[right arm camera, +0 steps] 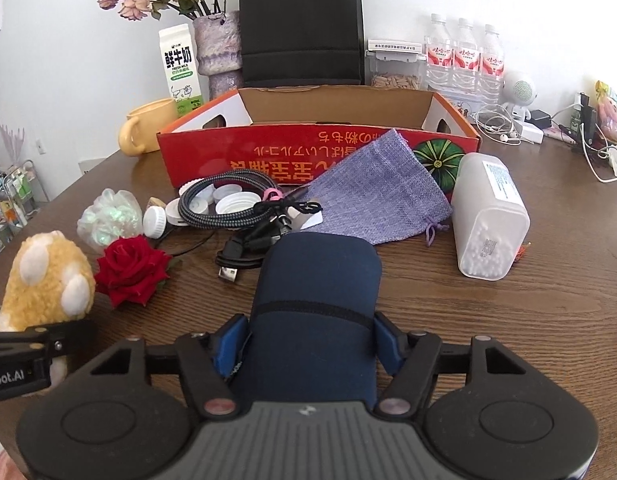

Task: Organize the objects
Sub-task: 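Carry the hamster and pouch into the box and open the left tool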

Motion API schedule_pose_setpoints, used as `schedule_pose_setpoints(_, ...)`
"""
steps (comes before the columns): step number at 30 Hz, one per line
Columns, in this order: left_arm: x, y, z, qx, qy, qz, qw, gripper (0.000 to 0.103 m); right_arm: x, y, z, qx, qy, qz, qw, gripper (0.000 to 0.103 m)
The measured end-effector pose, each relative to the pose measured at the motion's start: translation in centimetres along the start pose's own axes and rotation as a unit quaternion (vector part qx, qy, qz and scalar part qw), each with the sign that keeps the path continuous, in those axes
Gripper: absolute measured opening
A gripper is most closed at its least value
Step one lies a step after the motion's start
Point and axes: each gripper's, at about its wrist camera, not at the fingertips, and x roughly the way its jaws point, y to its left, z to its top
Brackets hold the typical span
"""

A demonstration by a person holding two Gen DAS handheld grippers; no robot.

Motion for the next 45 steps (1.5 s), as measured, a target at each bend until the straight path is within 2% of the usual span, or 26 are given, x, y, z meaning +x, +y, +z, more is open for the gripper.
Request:
schedule_pose_setpoints(11, -2.8, -0.6, 1.4, 0.017, -0.04, -0.011, 0.999, 0.049, -2.7, 0.0, 0.9, -0.009, -0.044, 0.003, 0.999, 0.065)
schedule_pose_setpoints(23, -2.6, -2.3, 6.1, 0.037, -0.072, -0.018, 0.9966, 0.049, -3.6, -0.7, 4.5, -0.01, -0.088, 0.009, 0.996, 0.064)
schedule_pose_setpoints(34, 0.9, -3.8, 12.6, 0.046, -0.092, -0.011, 0.9947, 0.049, -1.6, -2.3, 9.5, -0.007, -0.122, 0.012, 0.992, 0.064)
schedule_pose_setpoints(45, 6.9, -5.3, 18.6, 0.05, -0.092, -0.009, 0.9944, 0.049, 3.3, -4.1, 14.7, 0.002, -0.134, 0.003, 0.991, 0.064)
